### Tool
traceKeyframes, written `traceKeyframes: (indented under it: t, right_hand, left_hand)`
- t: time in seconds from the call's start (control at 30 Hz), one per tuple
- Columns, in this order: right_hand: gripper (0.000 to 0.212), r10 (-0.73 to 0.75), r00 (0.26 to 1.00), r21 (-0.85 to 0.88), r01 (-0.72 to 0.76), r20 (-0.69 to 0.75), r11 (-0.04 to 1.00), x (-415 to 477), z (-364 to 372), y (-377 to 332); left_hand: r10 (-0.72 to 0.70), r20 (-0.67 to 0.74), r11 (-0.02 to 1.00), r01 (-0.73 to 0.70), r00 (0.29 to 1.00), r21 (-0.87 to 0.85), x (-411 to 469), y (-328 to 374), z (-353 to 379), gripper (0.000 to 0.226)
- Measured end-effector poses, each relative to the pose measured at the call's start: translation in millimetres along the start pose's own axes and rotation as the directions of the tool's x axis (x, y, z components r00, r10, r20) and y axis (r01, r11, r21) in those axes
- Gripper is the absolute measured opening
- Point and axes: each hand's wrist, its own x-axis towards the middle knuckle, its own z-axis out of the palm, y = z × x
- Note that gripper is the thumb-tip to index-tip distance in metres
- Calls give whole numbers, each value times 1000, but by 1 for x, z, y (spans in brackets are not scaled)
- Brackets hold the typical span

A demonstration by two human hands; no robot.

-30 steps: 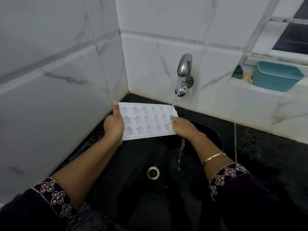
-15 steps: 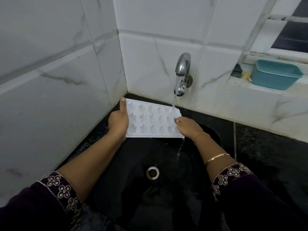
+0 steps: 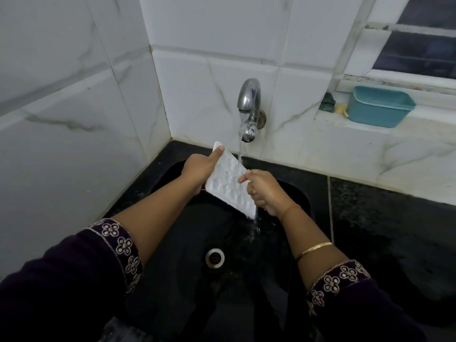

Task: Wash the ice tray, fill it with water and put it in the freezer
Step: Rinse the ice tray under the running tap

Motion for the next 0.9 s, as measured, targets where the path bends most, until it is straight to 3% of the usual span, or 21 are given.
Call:
traceKeyframes:
  t: [0.13, 0.23, 0.4, 0.47, 0.57, 0.7, 0.9]
  right_hand:
    - [20, 6, 993, 139, -23, 115, 990, -10, -2, -9]
    - [17, 9, 992, 135, -25, 122, 990, -13, -5, -18]
    - [14, 1, 996, 70, -8, 91, 997, -8, -10, -24]
    - [17, -7, 997, 39, 3, 83, 999, -6, -8, -25]
    - [17, -18, 996, -56, 22, 84, 998, -6, 1, -27]
    - [35, -53, 989, -206, 81, 138, 975, -11, 5, -26]
    - [36, -245, 964, -524, 261, 100, 811, -4, 1, -31]
  left_hand:
    - [3, 120, 999, 2, 993, -39, 8, 16, 16, 64]
    - [-23, 201, 997, 36, 979, -61, 16, 22, 25, 72]
    - [-111, 313, 971, 170, 943, -170, 18, 33, 39, 35]
    - [-135, 340, 954, 214, 931, -208, 15, 36, 43, 31]
    - [-111, 314, 948, 195, 943, -251, 16, 38, 46, 37]
    - [-130, 258, 927, 209, 958, -311, 25, 35, 42, 48]
    - [-101, 263, 901, 200, 960, -385, 16, 33, 43, 44]
